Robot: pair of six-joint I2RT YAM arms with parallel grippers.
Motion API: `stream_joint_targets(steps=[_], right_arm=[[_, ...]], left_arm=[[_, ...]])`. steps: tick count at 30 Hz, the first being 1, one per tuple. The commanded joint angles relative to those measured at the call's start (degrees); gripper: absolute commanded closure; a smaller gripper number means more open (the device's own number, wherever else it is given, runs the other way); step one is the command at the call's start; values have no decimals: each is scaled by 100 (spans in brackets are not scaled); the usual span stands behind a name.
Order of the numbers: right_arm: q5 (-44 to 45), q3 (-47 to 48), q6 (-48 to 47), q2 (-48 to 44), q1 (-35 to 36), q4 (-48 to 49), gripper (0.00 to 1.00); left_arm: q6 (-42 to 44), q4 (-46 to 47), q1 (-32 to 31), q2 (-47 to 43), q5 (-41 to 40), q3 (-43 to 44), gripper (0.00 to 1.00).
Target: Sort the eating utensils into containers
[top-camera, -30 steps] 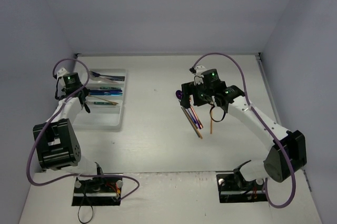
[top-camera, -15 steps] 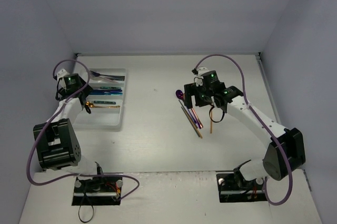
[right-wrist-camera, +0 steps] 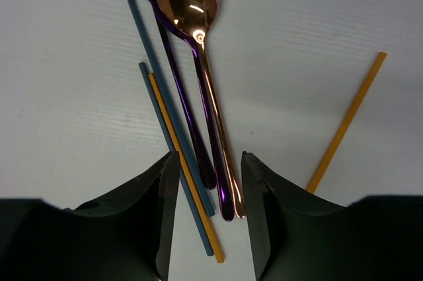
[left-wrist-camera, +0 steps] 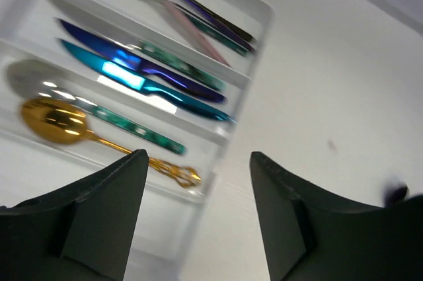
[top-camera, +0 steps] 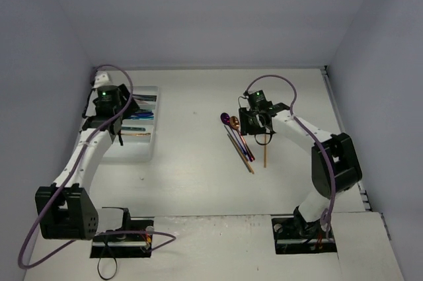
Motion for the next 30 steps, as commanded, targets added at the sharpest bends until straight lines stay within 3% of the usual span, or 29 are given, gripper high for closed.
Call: stream_joint_targets(steps=[1, 6, 13, 30], right_arm=[[243, 406, 143, 468, 25, 96, 63], [452, 527, 143, 892, 43, 103, 68], [697, 709, 100, 1282, 60, 113, 74], [691, 1038, -24, 1729, 197, 109, 73]], left_arm=[[-77, -362, -1048, -181, 208, 116, 39], [-249, -363, -1847, -29, 296, 121, 39], [-297, -336, -2380, 268, 379, 275, 39], [-289, -327, -2468, 338, 455, 287, 39]])
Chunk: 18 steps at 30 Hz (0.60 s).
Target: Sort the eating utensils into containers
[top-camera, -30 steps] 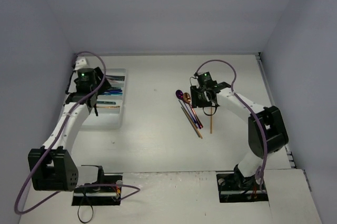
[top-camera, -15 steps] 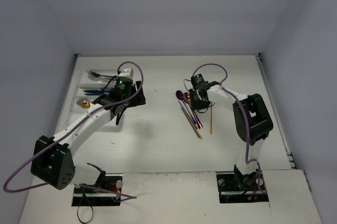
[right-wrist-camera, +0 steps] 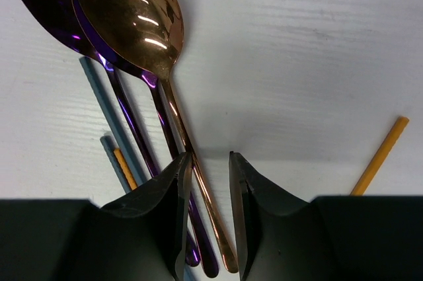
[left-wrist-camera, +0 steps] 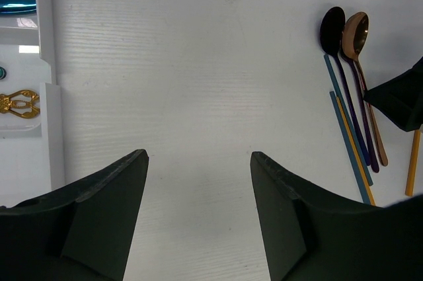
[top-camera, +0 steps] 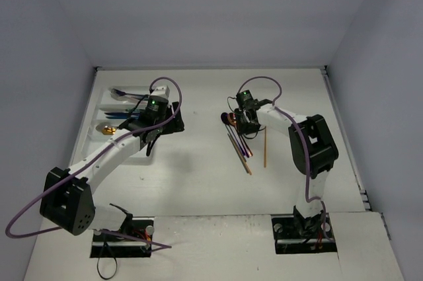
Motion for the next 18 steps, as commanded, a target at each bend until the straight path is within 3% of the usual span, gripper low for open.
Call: stream_joint_targets(steps=[1, 8, 15, 18], right_arm=[[108, 287, -62, 204, 80, -11, 73], [128, 426, -173, 409, 113, -18, 72], [620, 139, 125, 373, 47, -56, 95], [873, -132, 297, 148, -54, -93, 99]], left_arm=[[-83, 151, -15, -99, 22, 298, 39], [-76, 159, -15, -52, 64, 289, 39], [-74, 160, -15, 8, 93, 292, 39], [-74, 178, -15, 26, 98, 300, 39]])
